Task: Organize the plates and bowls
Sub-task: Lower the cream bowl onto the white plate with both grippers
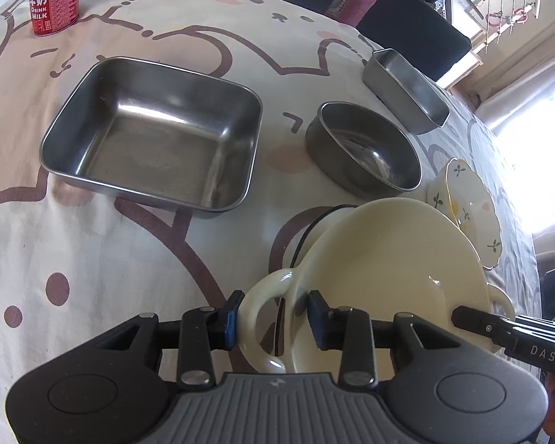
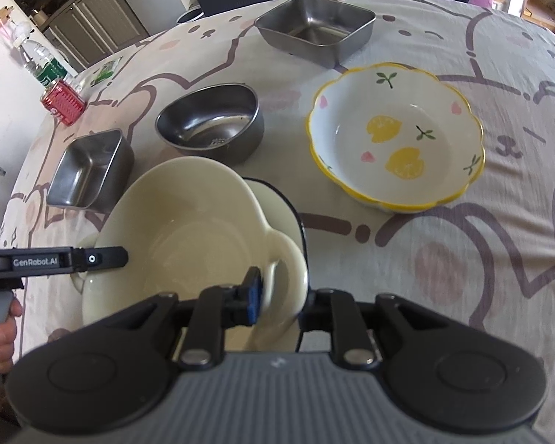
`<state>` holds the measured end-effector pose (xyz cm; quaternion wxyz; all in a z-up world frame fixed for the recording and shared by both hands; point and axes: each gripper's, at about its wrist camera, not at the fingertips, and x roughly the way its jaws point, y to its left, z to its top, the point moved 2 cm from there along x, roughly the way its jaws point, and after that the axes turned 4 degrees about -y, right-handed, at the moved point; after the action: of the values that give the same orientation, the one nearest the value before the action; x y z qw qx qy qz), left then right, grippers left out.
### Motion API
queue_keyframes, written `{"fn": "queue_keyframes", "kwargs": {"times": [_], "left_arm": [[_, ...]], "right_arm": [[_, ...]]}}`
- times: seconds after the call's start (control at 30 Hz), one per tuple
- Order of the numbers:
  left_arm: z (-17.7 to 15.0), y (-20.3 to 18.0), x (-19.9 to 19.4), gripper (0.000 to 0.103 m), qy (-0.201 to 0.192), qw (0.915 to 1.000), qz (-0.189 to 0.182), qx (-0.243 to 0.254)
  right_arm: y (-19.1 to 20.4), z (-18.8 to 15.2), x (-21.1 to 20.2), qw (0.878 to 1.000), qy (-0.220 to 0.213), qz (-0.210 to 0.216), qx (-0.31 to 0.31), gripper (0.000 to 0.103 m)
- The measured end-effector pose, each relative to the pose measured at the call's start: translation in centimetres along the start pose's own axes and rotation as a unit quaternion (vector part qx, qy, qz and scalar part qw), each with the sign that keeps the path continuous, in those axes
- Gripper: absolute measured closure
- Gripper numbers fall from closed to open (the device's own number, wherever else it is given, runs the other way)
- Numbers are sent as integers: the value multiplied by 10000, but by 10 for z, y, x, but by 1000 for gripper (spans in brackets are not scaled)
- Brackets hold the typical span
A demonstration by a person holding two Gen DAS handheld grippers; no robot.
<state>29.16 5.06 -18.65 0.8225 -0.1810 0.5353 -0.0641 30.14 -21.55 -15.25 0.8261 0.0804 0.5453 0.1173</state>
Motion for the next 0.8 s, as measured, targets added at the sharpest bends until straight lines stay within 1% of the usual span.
{"fn": "queue_keyframes", "kwargs": {"times": [0.17, 0.33, 0.6, 0.8], "left_arm": [[0, 2, 0, 65, 14, 10000, -11, -40], [1, 3, 0, 64, 17, 10000, -19, -73], [1, 2, 1, 63, 53, 10000, 13, -21], [1, 1, 2, 63, 61, 10000, 28, 8]], "right_arm": [[-2, 1, 0, 10000, -10, 4, 69, 80], [2, 0, -1, 10000, -23, -62, -33, 79], [14, -1, -4, 9986, -137, -287, -431, 77], [17, -2, -6, 9975, -158, -367, -581, 76]]}}
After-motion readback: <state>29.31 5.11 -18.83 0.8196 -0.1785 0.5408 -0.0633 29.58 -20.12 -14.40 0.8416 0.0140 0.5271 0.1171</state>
